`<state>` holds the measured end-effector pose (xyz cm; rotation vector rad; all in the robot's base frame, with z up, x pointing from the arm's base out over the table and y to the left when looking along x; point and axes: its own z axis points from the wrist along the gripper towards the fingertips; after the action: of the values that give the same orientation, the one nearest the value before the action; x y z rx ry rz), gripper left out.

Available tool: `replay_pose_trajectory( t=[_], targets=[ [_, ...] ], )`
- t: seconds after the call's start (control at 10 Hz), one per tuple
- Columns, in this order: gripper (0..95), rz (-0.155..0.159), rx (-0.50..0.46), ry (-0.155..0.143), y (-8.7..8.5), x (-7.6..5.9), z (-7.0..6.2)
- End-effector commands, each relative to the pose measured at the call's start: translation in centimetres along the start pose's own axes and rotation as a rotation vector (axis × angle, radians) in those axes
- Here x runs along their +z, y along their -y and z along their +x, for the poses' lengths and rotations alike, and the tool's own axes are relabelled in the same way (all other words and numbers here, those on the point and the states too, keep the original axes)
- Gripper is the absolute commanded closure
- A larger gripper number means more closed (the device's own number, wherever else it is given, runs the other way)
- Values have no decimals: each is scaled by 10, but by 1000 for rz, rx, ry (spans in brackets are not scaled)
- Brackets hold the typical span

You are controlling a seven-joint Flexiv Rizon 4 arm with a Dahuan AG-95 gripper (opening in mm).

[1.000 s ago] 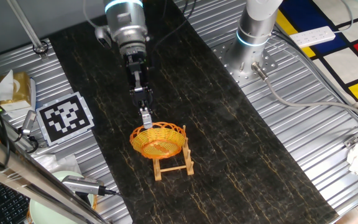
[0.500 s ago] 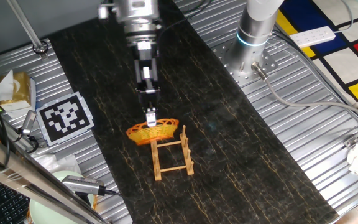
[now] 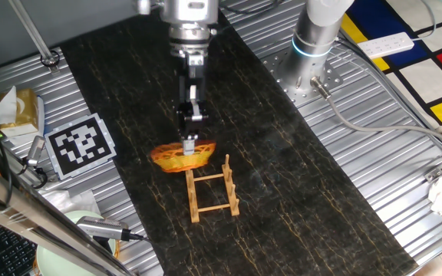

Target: Put the dish on the dish rack

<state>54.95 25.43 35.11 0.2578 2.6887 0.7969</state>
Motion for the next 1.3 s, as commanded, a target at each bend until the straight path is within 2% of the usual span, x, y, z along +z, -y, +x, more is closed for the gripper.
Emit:
replay_pose_trajectory(
  t=[0.1, 0.3, 0.4, 0.5, 0.6, 0.7, 0.8, 0.9, 1.0, 1.1, 1.2, 1.3],
  targets=[
    [950, 8, 54, 95, 2, -3, 1],
    [950, 1, 106, 151, 2, -3, 1],
    [950, -9, 162, 163, 2, -3, 1],
    [950, -36, 175, 164, 2, -3, 1],
    [950, -80, 195, 184, 2, -3, 1],
    [950, -105, 207, 191, 2, -3, 1],
    [950, -103, 206, 191, 2, -3, 1],
    [950, -112, 198, 212, 2, -3, 1],
    [950, -121, 205, 217, 2, -3, 1],
    [950, -170, 239, 205, 2, -3, 1],
    [950, -254, 284, 199, 2, -3, 1],
    [950, -271, 293, 190, 2, -3, 1]
  ],
)
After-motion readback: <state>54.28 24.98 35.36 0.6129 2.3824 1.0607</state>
